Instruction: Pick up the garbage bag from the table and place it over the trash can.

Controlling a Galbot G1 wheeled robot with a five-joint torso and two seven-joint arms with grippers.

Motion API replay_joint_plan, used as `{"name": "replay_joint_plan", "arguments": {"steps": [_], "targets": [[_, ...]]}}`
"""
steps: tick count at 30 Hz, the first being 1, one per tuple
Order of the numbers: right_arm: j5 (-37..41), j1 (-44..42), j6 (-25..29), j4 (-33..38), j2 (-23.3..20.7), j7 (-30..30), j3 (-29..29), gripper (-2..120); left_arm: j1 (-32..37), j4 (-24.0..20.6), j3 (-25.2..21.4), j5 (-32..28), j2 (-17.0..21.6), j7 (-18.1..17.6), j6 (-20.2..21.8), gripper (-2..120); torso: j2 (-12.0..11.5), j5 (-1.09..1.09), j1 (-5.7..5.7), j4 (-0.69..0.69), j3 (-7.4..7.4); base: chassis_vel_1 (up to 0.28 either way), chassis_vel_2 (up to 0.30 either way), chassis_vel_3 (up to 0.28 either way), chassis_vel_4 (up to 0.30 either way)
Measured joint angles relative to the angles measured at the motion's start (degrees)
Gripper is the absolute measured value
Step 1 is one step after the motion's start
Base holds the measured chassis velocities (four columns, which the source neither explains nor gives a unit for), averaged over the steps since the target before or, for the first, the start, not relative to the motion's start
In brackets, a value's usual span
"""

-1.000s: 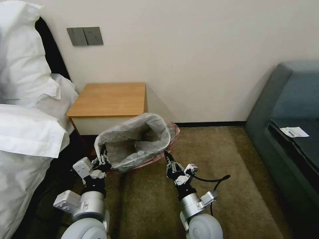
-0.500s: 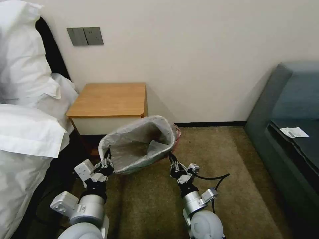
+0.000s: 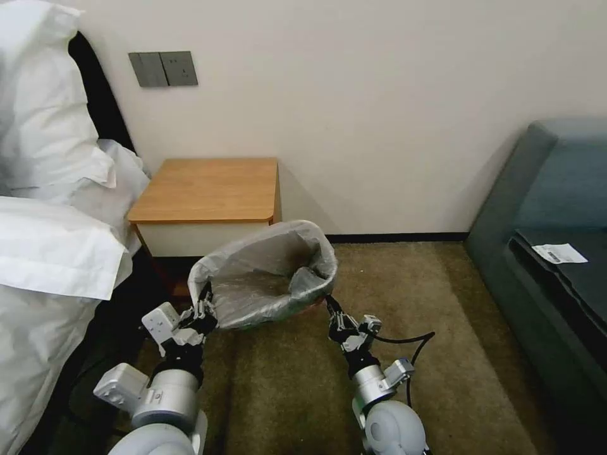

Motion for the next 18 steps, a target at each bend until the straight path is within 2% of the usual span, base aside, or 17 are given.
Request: {"name": "replay_joint_plan", "arguments": {"steps": [2,4,5,10,11,12,14,16,18], "targets": [[-0.7,-0.61,0.24,0.6,-0.01,-0.4,0.05,1,-0.43,0.41,-0.42,0.13,0.04,-0.07,-0.07,8,0.0,0.0,0.0,0.0,0.0,0.0,0.0,0.0,0.0],[-1.69,-1.98,0.87,2.23,-0.18,-1.06,0.07,9,-1.39,1.38,-1.04,0.22,0.17,-0.25,-0.12,8,0.0,0.01,0.0,-0.01,0.0,0.0,0.0,0.0,0.0],[-1.69,-1.98,0.87,2.23,-0.18,-1.06,0.07,9,-1.39,1.38,-1.04,0.22,0.17,-0.25,-0.12,8,0.0,0.01,0.0,-0.01,0.0,0.0,0.0,0.0,0.0],[-2.22,-6.29,2.22,6.22,-1.23,-2.38,0.3,29,-3.81,4.19,-1.41,0.21,0.44,-0.51,-0.19,8,-0.01,0.14,0.0,-0.07,0.0,0.0,0.0,0.0,0.0],[-2.22,-6.29,2.22,6.22,-1.23,-2.38,0.3,29,-3.81,4.19,-1.41,0.21,0.44,-0.51,-0.19,8,-0.01,0.14,0.0,-0.07,0.0,0.0,0.0,0.0,0.0],[-2.37,-7.28,2.68,7.12,-1.42,-2.75,0.49,30,-4.24,4.76,-1.42,0.23,0.48,-0.54,-0.23,8,0.0,0.25,0.0,-0.08,0.0,0.0,0.0,0.0,0.0],[-2.83,-9.86,4.15,9.27,-1.49,-3.87,1.58,30,-4.67,5.74,-1.42,0.91,0.58,-0.55,-0.47,8,0.0,0.34,0.0,-0.11,0.0,0.0,0.0,0.0,0.0],[-3.24,-10.63,4.95,9.95,-1.5,-4.31,1.98,30,-4.72,6.07,-1.42,1.38,0.61,-0.52,-0.7,8,0.0,0.37,0.0,-0.12,0.0,0.0,0.0,0.0,0.0],[-6.51,-12.19,8.86,11.8,-1.58,-5.95,3.19,30,-4.84,7.41,-1.33,3.7,0.65,0.16,-1.69,8,0.0,0.48,0.0,-0.14,0.0,0.0,0.0,0.0,0.0]]}}
